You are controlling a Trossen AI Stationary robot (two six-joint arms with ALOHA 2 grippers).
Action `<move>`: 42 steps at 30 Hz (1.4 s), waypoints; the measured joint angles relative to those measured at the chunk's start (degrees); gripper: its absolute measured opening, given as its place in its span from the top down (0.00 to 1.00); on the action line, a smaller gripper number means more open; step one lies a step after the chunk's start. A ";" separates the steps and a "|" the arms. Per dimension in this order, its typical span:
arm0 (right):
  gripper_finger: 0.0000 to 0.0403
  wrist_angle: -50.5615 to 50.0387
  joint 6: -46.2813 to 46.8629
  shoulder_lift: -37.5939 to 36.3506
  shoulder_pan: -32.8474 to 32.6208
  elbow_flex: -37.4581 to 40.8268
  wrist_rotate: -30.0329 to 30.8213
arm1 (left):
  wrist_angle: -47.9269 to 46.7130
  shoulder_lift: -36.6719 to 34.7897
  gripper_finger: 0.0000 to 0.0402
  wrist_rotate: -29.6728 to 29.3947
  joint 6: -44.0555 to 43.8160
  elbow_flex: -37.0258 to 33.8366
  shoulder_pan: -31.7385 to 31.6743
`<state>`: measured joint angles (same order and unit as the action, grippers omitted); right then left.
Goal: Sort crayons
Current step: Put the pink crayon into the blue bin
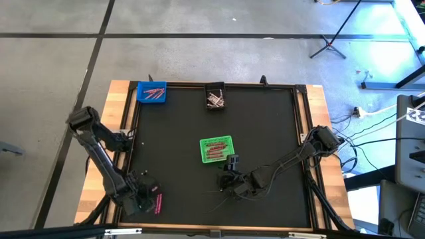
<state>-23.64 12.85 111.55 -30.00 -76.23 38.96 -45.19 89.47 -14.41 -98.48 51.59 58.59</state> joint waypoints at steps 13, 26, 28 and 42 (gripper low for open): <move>0.61 -7.35 -2.87 -0.86 0.22 0.00 -2.17 | -4.40 -15.05 0.96 -19.88 27.82 0.07 -13.15; 0.61 -3.93 -1.20 -8.21 5.81 12.82 -6.19 | -7.96 -21.29 0.96 -24.13 61.32 0.11 -51.08; 0.61 -0.23 -1.03 -9.37 6.25 16.51 -6.21 | -7.94 -21.18 0.96 -24.17 65.17 0.11 -58.08; 0.61 16.40 -1.29 -10.88 9.48 28.03 -6.14 | 2.95 -20.81 0.96 -16.84 89.11 0.11 -95.10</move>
<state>-7.24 11.56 100.66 -20.52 -48.19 32.82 -42.24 68.66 -31.25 -9.37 51.70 -36.51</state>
